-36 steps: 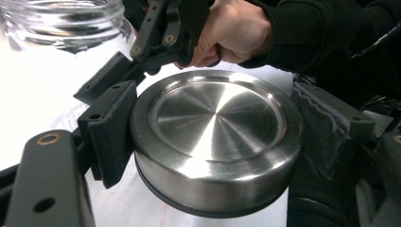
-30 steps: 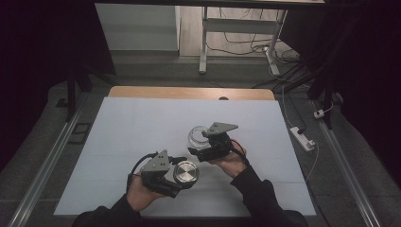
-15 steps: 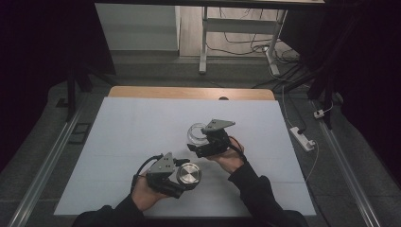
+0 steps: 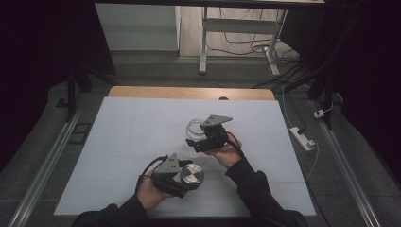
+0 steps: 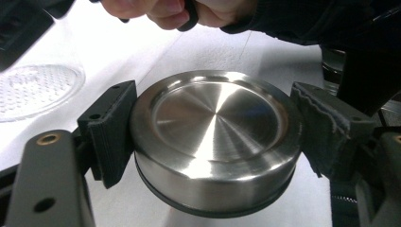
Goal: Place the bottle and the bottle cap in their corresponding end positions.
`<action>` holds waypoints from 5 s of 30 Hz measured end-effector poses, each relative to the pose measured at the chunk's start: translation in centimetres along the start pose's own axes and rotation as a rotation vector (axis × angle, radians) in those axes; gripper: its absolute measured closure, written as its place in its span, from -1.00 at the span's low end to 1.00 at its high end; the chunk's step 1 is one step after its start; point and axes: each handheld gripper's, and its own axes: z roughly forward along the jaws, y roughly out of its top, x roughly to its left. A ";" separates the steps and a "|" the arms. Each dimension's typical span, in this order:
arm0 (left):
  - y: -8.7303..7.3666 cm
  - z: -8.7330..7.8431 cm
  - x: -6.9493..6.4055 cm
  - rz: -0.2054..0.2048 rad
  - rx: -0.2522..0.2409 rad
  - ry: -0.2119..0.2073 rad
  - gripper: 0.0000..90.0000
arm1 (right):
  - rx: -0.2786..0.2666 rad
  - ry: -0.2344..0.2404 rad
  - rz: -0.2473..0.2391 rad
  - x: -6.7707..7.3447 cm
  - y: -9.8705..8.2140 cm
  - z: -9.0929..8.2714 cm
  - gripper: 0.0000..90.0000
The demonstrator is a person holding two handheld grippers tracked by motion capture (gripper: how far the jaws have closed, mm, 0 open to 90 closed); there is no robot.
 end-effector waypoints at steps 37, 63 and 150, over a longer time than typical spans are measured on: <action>-1.4 3.8 2.3 -0.059 0.130 0.087 -0.54 | 0.052 -0.044 0.005 -2.6 0.1 4.5 -0.67; -1.7 4.6 2.6 -0.044 0.242 0.094 -0.55 | 0.093 -0.052 0.001 -2.9 -0.9 5.9 -0.67; -2.9 -6.5 6.1 -0.246 0.024 0.114 -1.00 | 0.049 0.002 0.073 -2.2 -1.0 -1.9 -1.00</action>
